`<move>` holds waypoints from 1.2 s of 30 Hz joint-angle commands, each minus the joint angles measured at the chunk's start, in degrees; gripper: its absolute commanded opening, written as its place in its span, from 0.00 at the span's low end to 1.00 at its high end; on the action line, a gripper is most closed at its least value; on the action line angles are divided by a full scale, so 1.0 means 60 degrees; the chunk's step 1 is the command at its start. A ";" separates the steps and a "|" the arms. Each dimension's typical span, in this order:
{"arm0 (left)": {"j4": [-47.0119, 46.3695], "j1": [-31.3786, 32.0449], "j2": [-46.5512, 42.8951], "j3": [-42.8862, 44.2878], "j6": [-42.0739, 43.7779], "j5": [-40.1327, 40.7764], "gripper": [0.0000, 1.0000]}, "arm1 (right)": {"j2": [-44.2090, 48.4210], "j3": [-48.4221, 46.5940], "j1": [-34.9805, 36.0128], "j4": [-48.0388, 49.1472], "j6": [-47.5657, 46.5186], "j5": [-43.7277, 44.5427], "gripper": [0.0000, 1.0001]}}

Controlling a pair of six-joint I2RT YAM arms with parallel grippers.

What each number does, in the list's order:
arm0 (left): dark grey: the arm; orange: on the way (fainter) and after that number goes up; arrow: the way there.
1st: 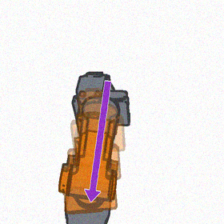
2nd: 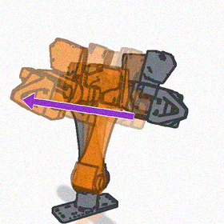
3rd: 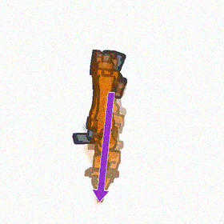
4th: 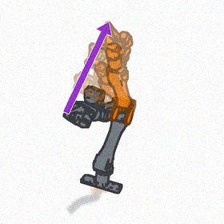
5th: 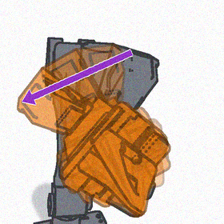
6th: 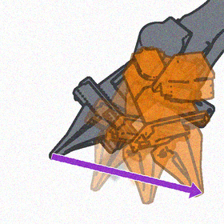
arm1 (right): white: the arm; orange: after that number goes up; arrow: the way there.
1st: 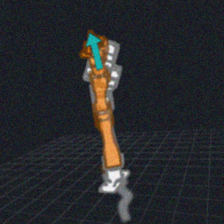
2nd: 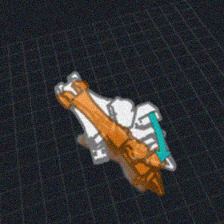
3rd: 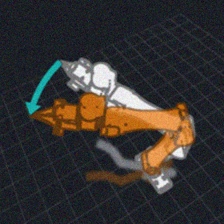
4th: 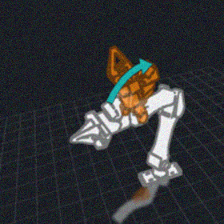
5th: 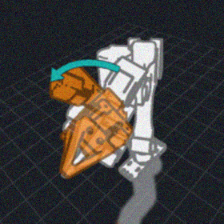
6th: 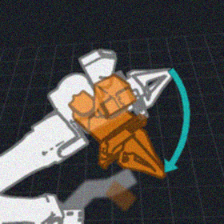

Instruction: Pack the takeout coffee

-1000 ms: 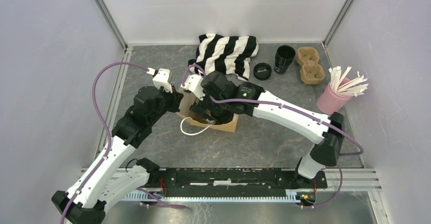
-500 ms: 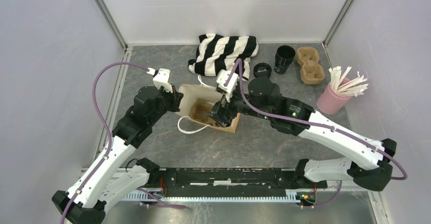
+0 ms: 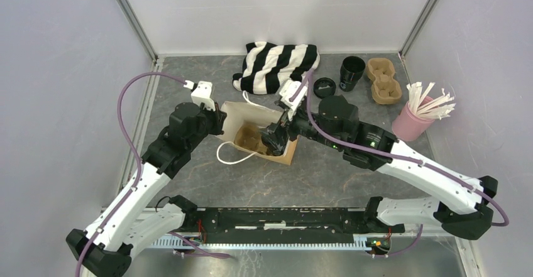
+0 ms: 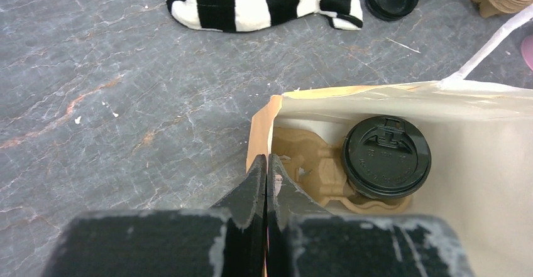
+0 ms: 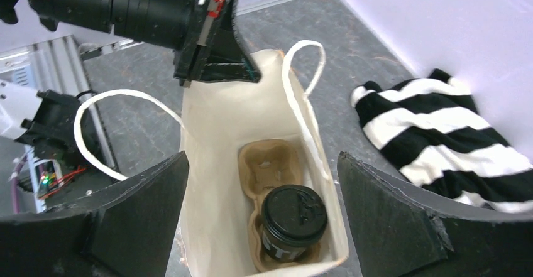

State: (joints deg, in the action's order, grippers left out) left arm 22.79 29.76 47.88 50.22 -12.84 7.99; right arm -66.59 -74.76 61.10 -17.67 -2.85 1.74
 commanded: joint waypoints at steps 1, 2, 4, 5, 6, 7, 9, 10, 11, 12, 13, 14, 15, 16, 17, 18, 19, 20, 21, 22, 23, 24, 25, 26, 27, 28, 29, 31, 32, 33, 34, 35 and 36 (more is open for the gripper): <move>0.0300 0.0036 0.0193 0.0422 0.0137 0.0385 0.02 | 0.0883 -0.0212 0.0030 0.0525 -0.0135 0.1516 0.94; 0.0340 0.0036 0.0207 0.0464 0.0127 0.0383 0.02 | 0.1048 -0.0165 0.0033 0.0564 -0.0153 0.1720 0.95; 0.0337 0.0039 0.0237 0.0541 0.0103 0.0358 0.07 | 0.1267 -0.0130 0.0025 0.0567 -0.0271 0.2420 0.95; 0.0345 0.0043 0.0270 0.0589 0.0097 0.0345 0.08 | 0.1309 -0.0239 0.0023 0.0384 -0.0268 0.2881 0.95; 0.0358 0.0036 0.0316 0.0631 0.0090 0.0337 0.08 | 0.1372 -0.0230 0.0021 0.0339 -0.0338 0.3109 0.96; 0.0373 0.0036 0.0365 0.0680 0.0068 0.0349 0.09 | 0.1413 -0.0205 0.0004 0.0293 -0.0397 0.3411 0.98; 0.0452 0.0035 0.0522 0.0816 -0.0002 0.0369 0.13 | 0.1255 -0.0504 -0.0022 -0.0338 -0.0198 0.4949 0.98; 0.0493 0.0043 0.0569 0.0898 -0.0012 0.0326 0.17 | 0.1166 -0.0638 -0.0111 -0.0661 -0.0098 0.5514 0.98; 0.0533 0.0036 0.0671 0.0990 -0.0026 0.0291 0.22 | 0.1078 -0.0741 -0.0301 -0.0953 0.0004 0.6012 0.98; 0.0605 0.0036 0.0721 0.1079 -0.0015 0.0278 0.26 | 0.1004 -0.0817 -0.0698 -0.1237 0.0188 0.6237 0.98; 0.0662 0.0035 0.0775 0.1148 -0.0013 0.0287 0.30 | 0.0964 -0.0829 -0.1074 -0.1427 0.0329 0.6237 0.98; 0.0713 0.0035 0.0801 0.1221 -0.0026 0.0294 0.32 | 0.0934 -0.0745 -0.1657 -0.1555 0.0445 0.6142 0.98; 0.0747 0.0035 0.0816 0.1269 -0.0007 0.0282 0.33 | 0.0886 -0.0674 -0.2154 -0.1665 0.0460 0.5873 0.98; 0.0757 0.0039 0.0810 0.1306 -0.0007 0.0261 0.34 | 0.0740 -0.0732 -0.2770 -0.1995 0.0853 0.5689 0.98; 0.0765 0.0036 0.0802 0.1336 -0.0011 0.0245 0.36 | 0.0519 -0.0848 -0.3294 -0.2331 0.1034 0.5524 0.98; 0.0770 0.0035 0.0787 0.1353 0.0000 0.0248 0.38 | 0.0336 -0.0931 -0.3761 -0.2594 0.1093 0.5194 0.98; 0.0775 0.0043 0.0763 0.1380 0.0009 0.0254 0.40 | 0.0072 -0.1083 -0.4334 -0.2835 0.1205 0.4812 0.98; 0.0780 0.0036 0.0760 0.1417 0.0015 0.0262 0.41 | -0.0235 -0.1328 -0.4893 -0.3178 0.1349 0.4503 0.98; 0.0774 0.0043 0.0743 0.1467 0.0042 0.0254 0.44 | -0.0493 -0.1530 -0.5376 -0.3455 0.1481 0.4256 0.98; 0.0806 0.0038 0.0737 0.1547 0.0082 0.0238 0.46 | -0.0817 -0.1841 -0.6046 -0.3825 0.1645 0.3836 0.98; 0.0857 0.0036 0.0736 0.1635 0.0109 0.0242 0.49 | -0.1098 -0.2138 -0.6529 -0.4169 0.1796 0.3532 0.96; 0.0911 0.0035 0.0736 0.1759 0.0156 0.0238 0.55 | -0.1361 -0.2432 -0.7109 -0.4506 0.1894 0.3220 0.96; 0.0962 0.0035 0.0729 0.1865 0.0222 0.0238 0.58 | -0.1607 -0.2687 -0.7535 -0.4815 0.1969 0.3016 0.95; 0.1023 0.0035 0.0713 0.1946 0.0273 0.0238 0.62 | -0.1768 -0.2965 -0.8026 -0.5049 0.2106 0.2902 0.95; 0.1062 0.0035 0.0673 0.2031 0.0347 0.0256 0.66 | -0.1893 -0.3128 -0.8487 -0.5201 0.2172 0.2685 0.92; 0.1091 0.0037 0.0620 0.2106 0.0374 0.0279 0.69 | -0.1981 -0.3251 -0.8869 -0.5262 0.2235 0.2494 0.90; 0.1105 0.0037 0.0555 0.2181 0.0396 0.0280 0.73 | -0.2077 -0.3343 -0.9329 -0.5311 0.2336 0.2328 0.87; 0.1182 0.0035 0.0458 0.2400 0.0436 0.0270 0.80 | -0.2246 -0.3463 -0.9989 -0.5387 0.2363 0.2175 0.84; 0.1241 0.0035 0.0418 0.2573 0.0460 0.0242 0.83 | -0.2336 -0.3518 -1.0123 -0.5462 0.2314 0.2193 0.82; 0.1311 0.0035 0.0370 0.2731 0.0537 0.0143 0.85 | -0.2408 -0.3563 -1.0558 -0.5485 0.2186 0.2274 0.80; 0.1398 0.0035 0.0326 0.2906 0.0643 0.0050 0.87 | -0.2500 -0.3639 -1.0750 -0.5588 0.2080 0.2531 0.78; 0.1527 0.0035 0.0297 0.3094 0.0854 -0.0068 0.88 | -0.2537 -0.3685 -1.0883 -0.5655 0.1936 0.2890 0.76; 0.1654 0.0035 0.0260 0.3264 0.1007 -0.0058 0.89 | -0.2530 -0.3662 -1.1055 -0.5635 0.1747 0.3133 0.75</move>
State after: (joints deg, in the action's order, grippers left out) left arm 31.31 29.76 51.29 64.38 -12.21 8.80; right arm -81.14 -93.89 -2.26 -49.08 8.71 17.45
